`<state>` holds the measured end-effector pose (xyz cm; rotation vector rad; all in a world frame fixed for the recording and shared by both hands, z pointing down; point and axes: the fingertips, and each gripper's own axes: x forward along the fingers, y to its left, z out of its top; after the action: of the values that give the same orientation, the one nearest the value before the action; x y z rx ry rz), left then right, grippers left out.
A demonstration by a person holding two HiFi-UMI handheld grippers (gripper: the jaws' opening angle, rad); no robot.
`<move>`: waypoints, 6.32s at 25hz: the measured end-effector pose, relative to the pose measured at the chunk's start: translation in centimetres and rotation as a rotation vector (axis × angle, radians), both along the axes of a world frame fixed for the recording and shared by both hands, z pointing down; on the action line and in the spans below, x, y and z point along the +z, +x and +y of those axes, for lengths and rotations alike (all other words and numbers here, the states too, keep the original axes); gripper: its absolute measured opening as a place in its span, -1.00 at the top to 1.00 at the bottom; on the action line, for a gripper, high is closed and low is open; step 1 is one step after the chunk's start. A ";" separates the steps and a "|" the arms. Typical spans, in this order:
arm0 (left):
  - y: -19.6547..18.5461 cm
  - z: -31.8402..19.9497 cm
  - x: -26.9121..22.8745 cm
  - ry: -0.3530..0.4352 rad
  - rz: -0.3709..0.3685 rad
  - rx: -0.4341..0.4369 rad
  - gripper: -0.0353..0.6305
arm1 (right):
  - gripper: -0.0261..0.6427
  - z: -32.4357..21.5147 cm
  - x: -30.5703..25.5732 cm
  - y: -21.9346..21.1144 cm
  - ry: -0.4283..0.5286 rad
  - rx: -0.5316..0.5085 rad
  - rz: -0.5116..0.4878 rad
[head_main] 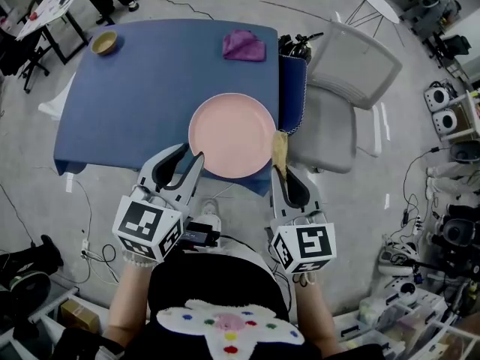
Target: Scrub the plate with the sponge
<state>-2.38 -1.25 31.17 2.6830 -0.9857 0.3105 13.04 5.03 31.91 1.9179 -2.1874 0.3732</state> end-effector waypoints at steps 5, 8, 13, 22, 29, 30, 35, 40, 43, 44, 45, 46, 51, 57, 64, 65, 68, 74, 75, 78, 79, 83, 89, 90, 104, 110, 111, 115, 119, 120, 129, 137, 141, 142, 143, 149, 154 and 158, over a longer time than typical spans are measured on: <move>0.2 -2.4 1.5 -0.036 -0.002 0.035 0.54 | 0.79 -3.1 0.8 -0.3 -0.024 0.010 0.007; 0.2 -3.8 2.6 -0.056 -0.014 0.047 0.54 | 0.79 -4.9 0.9 -0.7 -0.026 0.004 0.024; -0.2 -5.3 4.3 -0.093 -0.031 0.042 0.54 | 0.79 -6.5 1.6 -1.5 -0.047 -0.015 0.041; -0.2 -6.9 6.6 -0.148 -0.065 -0.007 0.54 | 0.79 -8.6 3.0 -1.4 -0.083 -0.113 0.066; -0.1 -8.2 8.7 -0.180 -0.089 -0.073 0.54 | 0.79 -10.0 4.8 -0.4 -0.132 -0.169 0.059; -0.2 -8.4 9.2 -0.189 -0.093 -0.083 0.54 | 0.79 -10.2 5.2 -0.3 -0.141 -0.176 0.059; -0.7 -9.1 11.5 -0.244 -0.096 -0.132 0.54 | 0.79 -11.0 7.0 -0.5 -0.180 -0.220 0.061; -1.5 -9.3 13.9 -0.301 -0.104 -0.160 0.54 | 0.79 -12.1 9.1 -1.4 -0.218 -0.250 0.070; -1.3 -9.0 15.1 -0.338 -0.109 -0.159 0.54 | 0.79 -12.7 10.3 -1.5 -0.244 -0.259 0.085; -1.1 -8.9 15.5 -0.347 -0.112 -0.156 0.54 | 0.79 -12.9 10.7 -1.5 -0.255 -0.262 0.092; -1.1 -8.9 15.8 -0.355 -0.116 -0.156 0.54 | 0.79 -13.0 11.1 -1.5 -0.266 -0.263 0.098; -1.1 -9.0 16.1 -0.363 -0.120 -0.157 0.54 | 0.79 -13.2 11.6 -1.5 -0.277 -0.265 0.103; -1.1 -9.4 17.8 -0.400 -0.118 -0.171 0.56 | 0.79 -14.2 13.6 -1.1 -0.326 -0.249 0.138; -0.8 -9.3 18.7 -0.420 -0.132 -0.166 0.66 | 0.79 -14.9 15.4 -0.9 -0.382 -0.234 0.207; -0.5 -9.5 18.8 -0.411 -0.124 -0.150 0.73 | 0.79 -16.0 17.2 -1.5 -0.444 -0.259 0.258; -0.5 -9.6 18.8 -0.414 -0.117 -0.152 0.73 | 0.79 -16.1 17.4 -1.6 -0.453 -0.261 0.265; -0.6 -9.5 18.8 -0.419 -0.101 -0.156 0.73 | 0.79 -16.2 18.2 -2.0 -0.472 -0.280 0.324; -0.5 -9.5 18.9 -0.424 -0.083 -0.155 0.73 | 0.79 -16.5 19.3 -2.8 -0.483 -0.342 0.488; -0.5 -9.5 18.9 -0.424 -0.083 -0.153 0.73 | 0.79 -16.6 19.4 -3.0 -0.482 -0.353 0.515; -0.6 -9.5 18.9 -0.425 -0.081 -0.149 0.73 | 0.79 -16.7 19.7 -3.4 -0.477 -0.386 0.599; -0.5 -9.5 18.9 -0.426 -0.081 -0.148 0.73 | 0.79 -16.8 19.8 -3.6 -0.475 -0.396 0.622; -0.3 -9.6 18.8 -0.426 -0.079 -0.143 0.73 | 0.79 -17.1 20.0 -4.0 -0.468 -0.427 0.660; -0.4 -9.6 18.9 -0.431 -0.079 -0.142 0.73 | 0.79 -17.3 20.0 -5.2 -0.448 -0.479 0.665; -0.3 -9.6 18.9 -0.431 -0.079 -0.142 0.73 | 0.79 -17.2 20.0 -5.4 -0.443 -0.492 0.670; -0.6 -9.6 18.9 -0.423 -0.084 -0.148 0.73 | 0.79 -15.1 19.9 -10.1 -0.413 -0.683 0.664; -0.6 -9.6 18.9 -0.420 -0.084 -0.148 0.73 | 0.79 -13.8 19.8 -11.4 -0.424 -0.755 0.650; -0.6 -9.6 18.9 -0.420 -0.083 -0.148 0.73 | 0.79 -13.7 19.8 -11.4 -0.424 -0.758 0.649; -0.6 -9.7 18.9 -0.418 -0.085 -0.151 0.73 | 0.79 -14.0 19.9 -11.3 -0.425 -0.736 0.637; -0.6 -9.7 18.9 -0.418 -0.085 -0.151 0.73 | 0.79 -14.6 20.0 -10.5 -0.425 -0.692 0.658; -0.6 -9.7 18.9 -0.420 -0.084 -0.149 0.73 | 0.79 -14.8 20.0 -10.3 -0.427 -0.680 0.660; -0.7 -9.7 18.9 -0.427 -0.076 -0.141 0.73 | 0.79 -16.3 20.1 -5.9 -0.470 -0.532 0.674; -0.8 -9.6 19.0 -0.429 -0.071 -0.136 0.73 | 0.79 -15.7 20.3 -1.7 -0.547 -0.415 0.696; -0.9 -9.6 18.9 -0.431 -0.071 -0.136 0.73 | 0.79 -14.5 20.2 0.1 -0.587 -0.373 0.693; -0.9 -9.6 18.9 -0.430 -0.073 -0.137 0.73 | 0.79 -14.2 20.2 0.4 -0.597 -0.367 0.692; -0.9 -9.7 18.9 -0.429 -0.074 -0.138 0.73 | 0.79 -13.8 20.2 0.7 -0.607 -0.362 0.693; -0.8 -9.7 18.9 -0.429 -0.075 -0.139 0.73 | 0.79 -11.5 20.2 1.6 -0.670 -0.372 0.702; -0.7 -9.7 18.9 -0.430 -0.074 -0.139 0.73 | 0.79 -9.4 20.1 1.6 -0.721 -0.419 0.694; -0.8 -9.6 18.8 -0.430 -0.072 -0.139 0.73 | 0.79 -7.5 19.9 0.9 -0.753 -0.464 0.688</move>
<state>-3.14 -10.86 49.96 2.2197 -0.9886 0.5263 13.98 -2.44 51.84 0.9122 -1.6114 0.3187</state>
